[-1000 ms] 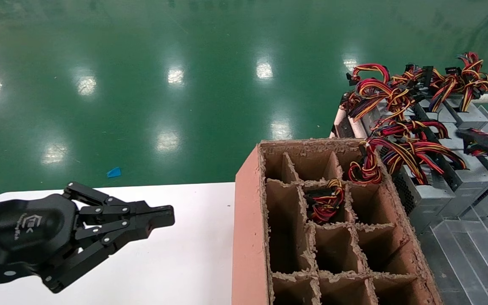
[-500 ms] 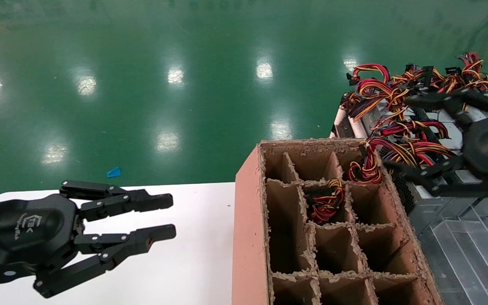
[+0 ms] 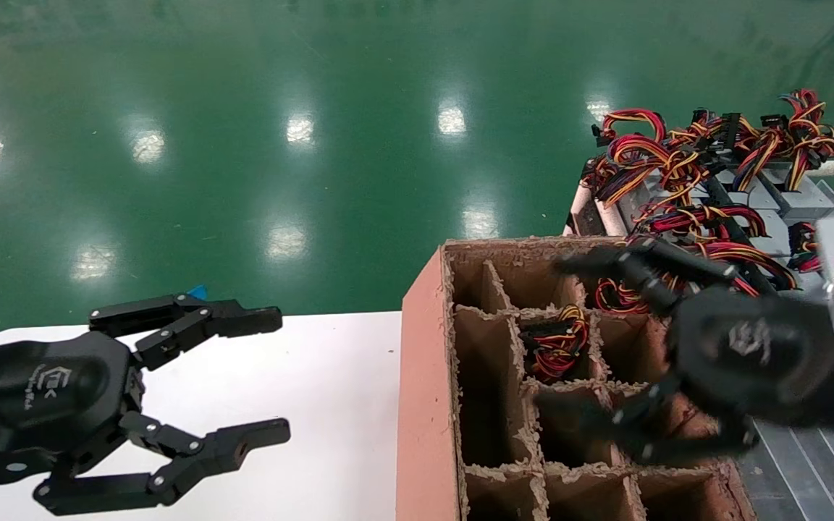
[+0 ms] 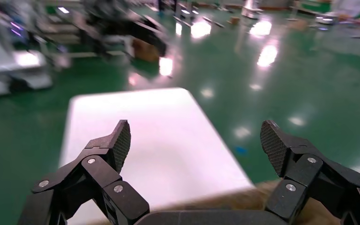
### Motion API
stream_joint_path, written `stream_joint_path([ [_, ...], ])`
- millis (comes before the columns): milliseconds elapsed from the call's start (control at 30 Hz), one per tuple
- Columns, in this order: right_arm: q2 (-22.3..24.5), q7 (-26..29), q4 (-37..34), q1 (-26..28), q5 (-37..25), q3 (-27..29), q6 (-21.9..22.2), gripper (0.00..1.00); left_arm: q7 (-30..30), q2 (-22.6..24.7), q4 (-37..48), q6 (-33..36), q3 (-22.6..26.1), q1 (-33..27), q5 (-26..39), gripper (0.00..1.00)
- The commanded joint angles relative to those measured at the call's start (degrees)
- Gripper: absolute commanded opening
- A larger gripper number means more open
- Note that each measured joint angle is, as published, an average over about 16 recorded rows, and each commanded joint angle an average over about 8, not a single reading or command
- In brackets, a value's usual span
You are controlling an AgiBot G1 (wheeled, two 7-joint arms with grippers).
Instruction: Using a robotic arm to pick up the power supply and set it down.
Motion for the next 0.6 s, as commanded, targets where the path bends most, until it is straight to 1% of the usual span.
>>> stream_joint_path([
  [33, -0.44, 1.8, 2.17, -1.35, 1.99, -0.84, 0.2, 1.0, 0.0, 0.0, 0.0, 0.0, 0.0, 0.0, 0.0, 1.0],
  [200, -1.28, 5.19, 6.38, -3.94, 5.85, -2.45, 0.57, 1.0, 0.0, 0.0, 0.01, -0.01, 0.0, 0.0, 0.0, 1.0],
  [300, -1.57, 6.14, 7.84, -4.85, 7.22, -3.02, 0.71, 1.0, 0.0, -0.01, 0.01, -0.01, 0.0, 0.01, -0.01, 1.0],
  [600, -1.56, 5.9, 7.63, -4.77, 7.16, -3.0, 0.78, 1.0, 0.0, -0.01, 0.02, -0.02, -0.01, 0.01, -0.01, 1.0],
])
